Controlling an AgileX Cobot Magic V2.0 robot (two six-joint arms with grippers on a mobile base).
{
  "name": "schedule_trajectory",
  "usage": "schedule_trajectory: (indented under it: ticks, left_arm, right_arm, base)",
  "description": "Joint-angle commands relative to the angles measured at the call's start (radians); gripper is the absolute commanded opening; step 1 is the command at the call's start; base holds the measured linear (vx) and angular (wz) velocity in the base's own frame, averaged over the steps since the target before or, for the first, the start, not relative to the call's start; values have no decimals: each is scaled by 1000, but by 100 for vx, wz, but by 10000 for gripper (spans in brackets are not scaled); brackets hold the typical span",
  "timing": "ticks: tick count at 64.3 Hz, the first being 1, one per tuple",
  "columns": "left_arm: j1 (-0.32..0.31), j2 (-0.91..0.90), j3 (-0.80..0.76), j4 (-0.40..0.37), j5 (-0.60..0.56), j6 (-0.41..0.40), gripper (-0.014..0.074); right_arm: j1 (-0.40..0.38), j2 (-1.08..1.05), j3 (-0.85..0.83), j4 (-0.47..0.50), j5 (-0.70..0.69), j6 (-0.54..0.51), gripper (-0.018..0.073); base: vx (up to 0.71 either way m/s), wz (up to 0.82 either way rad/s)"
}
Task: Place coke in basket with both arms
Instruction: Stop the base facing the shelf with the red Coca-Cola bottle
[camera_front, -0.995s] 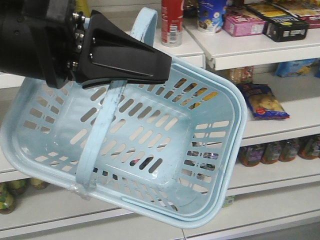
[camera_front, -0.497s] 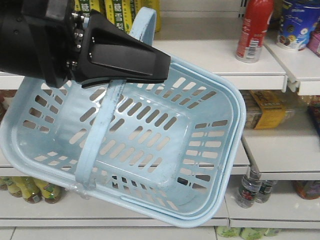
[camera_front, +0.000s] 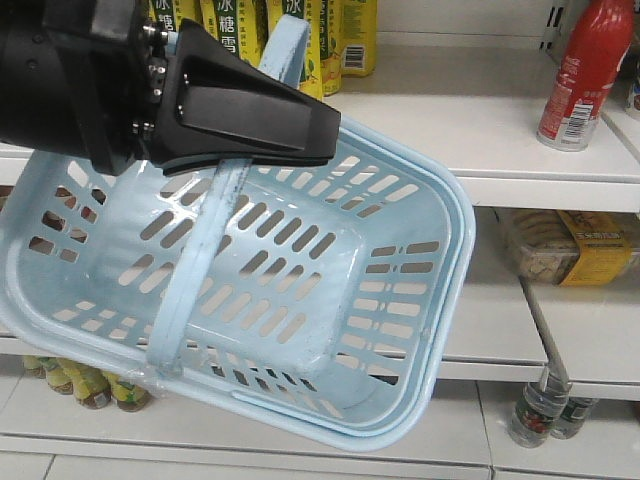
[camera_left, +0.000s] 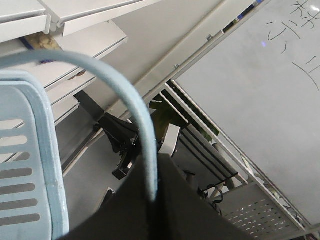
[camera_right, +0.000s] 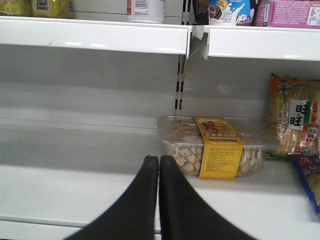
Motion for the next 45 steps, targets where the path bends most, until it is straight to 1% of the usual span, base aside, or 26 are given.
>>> schedule_trajectory:
  ticks: [1,45]
  left_arm:
    - [-5,-25,-27,-92,-34,11,-6]
    - [-5,-25,-27,-92,-34,11,-6]
  right_arm:
    - [-1,-13,8,-6,-72,-9,-5]
    - [-1,-13,8,-6,-72,-9,-5]
  base:
    - [6,1]
    - [6,-4]
